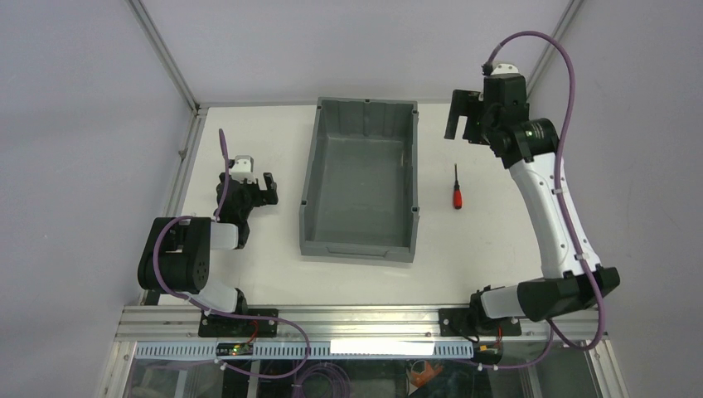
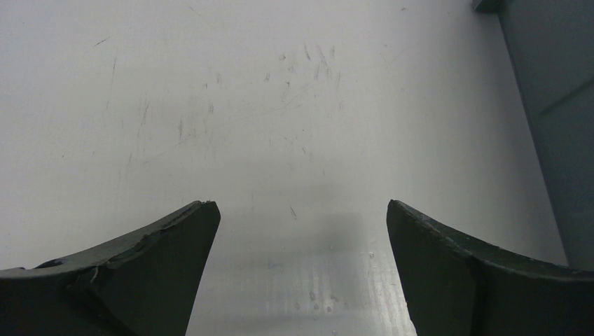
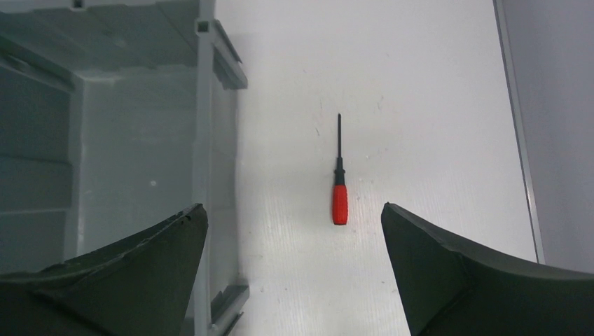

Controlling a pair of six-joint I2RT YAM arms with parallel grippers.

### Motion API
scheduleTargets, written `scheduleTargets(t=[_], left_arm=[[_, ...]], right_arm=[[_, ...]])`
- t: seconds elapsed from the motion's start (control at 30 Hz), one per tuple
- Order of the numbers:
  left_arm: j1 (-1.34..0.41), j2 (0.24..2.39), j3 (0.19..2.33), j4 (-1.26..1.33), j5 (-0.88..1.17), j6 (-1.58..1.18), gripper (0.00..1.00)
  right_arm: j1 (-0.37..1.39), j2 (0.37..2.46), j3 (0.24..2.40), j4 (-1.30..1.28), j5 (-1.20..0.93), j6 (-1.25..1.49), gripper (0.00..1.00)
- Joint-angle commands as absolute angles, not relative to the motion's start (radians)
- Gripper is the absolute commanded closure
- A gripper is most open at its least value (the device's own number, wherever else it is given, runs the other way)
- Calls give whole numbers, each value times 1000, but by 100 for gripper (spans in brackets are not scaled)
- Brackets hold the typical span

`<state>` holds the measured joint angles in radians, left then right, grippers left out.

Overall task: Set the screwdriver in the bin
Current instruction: Pick up the screwdriver from the center of the board.

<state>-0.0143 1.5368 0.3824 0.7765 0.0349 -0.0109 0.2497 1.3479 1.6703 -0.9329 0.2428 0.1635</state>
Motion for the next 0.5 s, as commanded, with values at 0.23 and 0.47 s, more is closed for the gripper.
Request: scheduleTargets(t=[0.23,0.47], left_arm=[[-24,1507,379,810,57,-20,1],[-25,1506,379,810,57,-20,1]], right_arm=[[103,1508,1654,-1017,131,189,6],[67,1574,1522,-930,84,212,10]])
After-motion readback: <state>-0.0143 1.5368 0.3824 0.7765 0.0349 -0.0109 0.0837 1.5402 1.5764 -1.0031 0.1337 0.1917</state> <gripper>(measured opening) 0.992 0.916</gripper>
